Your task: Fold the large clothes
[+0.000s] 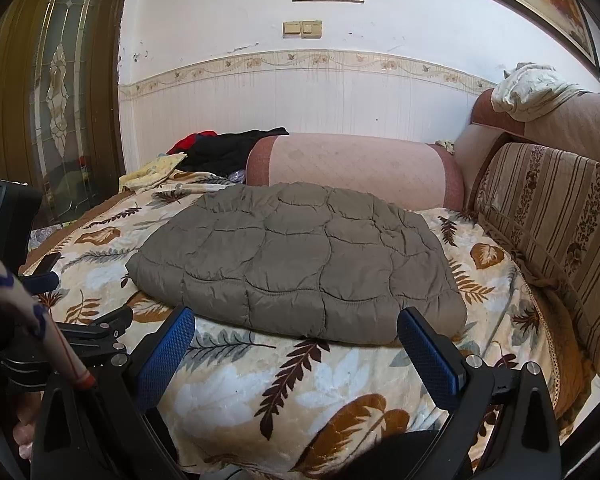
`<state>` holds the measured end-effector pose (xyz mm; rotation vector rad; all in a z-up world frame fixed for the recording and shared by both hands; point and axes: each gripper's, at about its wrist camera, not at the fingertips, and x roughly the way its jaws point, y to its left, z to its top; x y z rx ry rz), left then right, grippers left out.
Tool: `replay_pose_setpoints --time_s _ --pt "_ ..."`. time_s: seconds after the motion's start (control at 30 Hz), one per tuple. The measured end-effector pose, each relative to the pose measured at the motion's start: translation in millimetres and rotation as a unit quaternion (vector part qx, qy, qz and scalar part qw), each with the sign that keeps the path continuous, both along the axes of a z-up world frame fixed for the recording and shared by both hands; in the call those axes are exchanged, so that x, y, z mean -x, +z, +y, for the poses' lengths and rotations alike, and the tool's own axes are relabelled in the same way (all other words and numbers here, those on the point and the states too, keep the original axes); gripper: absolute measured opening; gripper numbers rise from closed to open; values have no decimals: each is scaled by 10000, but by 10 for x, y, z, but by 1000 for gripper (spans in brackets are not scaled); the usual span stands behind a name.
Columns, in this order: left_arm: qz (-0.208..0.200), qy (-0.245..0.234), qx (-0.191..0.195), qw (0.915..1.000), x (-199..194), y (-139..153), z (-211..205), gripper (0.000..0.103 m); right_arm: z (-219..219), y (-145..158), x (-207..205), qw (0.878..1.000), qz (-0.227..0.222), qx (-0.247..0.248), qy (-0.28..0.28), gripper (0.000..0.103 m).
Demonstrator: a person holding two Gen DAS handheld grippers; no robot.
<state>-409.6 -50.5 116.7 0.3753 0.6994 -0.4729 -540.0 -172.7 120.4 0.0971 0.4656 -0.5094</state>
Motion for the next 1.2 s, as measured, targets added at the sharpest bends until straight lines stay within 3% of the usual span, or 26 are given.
replay_pose_setpoints --time_s 1.2 --pt "-37 23 -53 10000 19 -68 -23 103 -75 -105 -24 9997 110 -231 -66 103"
